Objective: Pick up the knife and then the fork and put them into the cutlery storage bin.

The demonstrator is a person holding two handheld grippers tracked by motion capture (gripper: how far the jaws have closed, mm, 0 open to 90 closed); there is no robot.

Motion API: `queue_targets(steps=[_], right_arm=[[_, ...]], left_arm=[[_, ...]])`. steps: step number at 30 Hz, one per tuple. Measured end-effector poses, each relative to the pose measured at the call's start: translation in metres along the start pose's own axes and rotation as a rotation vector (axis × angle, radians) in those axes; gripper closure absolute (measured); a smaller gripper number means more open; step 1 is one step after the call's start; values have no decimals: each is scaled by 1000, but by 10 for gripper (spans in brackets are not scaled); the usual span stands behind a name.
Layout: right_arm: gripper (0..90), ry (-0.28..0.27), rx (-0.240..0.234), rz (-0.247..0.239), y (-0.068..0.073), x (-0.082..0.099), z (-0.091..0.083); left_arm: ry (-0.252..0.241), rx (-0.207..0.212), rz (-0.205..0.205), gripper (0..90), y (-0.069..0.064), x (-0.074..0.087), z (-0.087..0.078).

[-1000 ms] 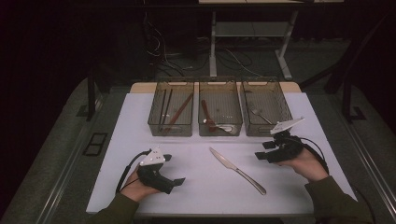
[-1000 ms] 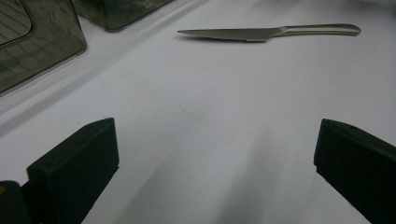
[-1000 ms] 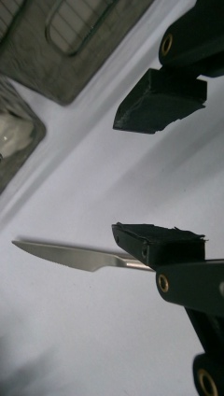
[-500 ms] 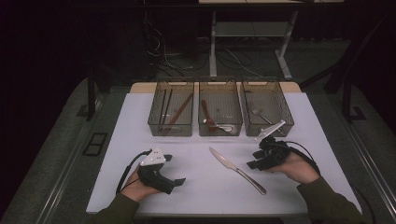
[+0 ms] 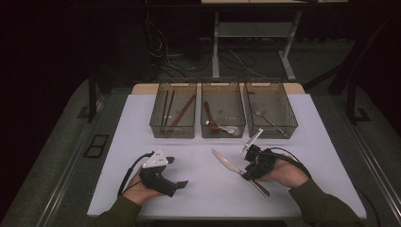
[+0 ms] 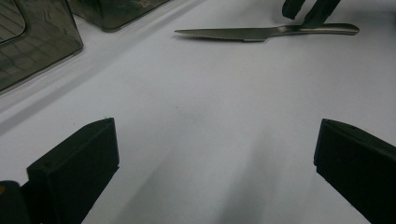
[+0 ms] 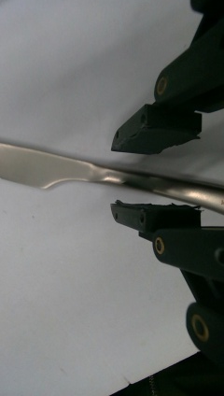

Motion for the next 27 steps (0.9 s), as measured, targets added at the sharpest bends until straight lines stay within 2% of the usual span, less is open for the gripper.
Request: queue_targets(steps=[6, 15, 22, 27], right_arm=[[676, 48, 14, -21, 2, -3, 8], [729, 85, 48, -52, 4, -8, 8], [736, 114, 75, -83, 7, -11, 8], [786, 142, 103, -107, 10, -14, 8]], left_arm=[[0, 0, 0, 0, 0, 0, 0], [1, 1, 2, 0, 0, 0, 0], [3, 1, 3, 0, 0, 0, 0], [1, 2, 2, 0, 0, 0, 0]])
Point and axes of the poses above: each handheld gripper's, and its own axes: z roughly forward along the jaws, x roughly out of its underside, y roughly to its left, the point moved 2 cm from there along z, roughly forward along the jaws, and after that the axes turned 10 degrees about y, right-handed, at the moved point
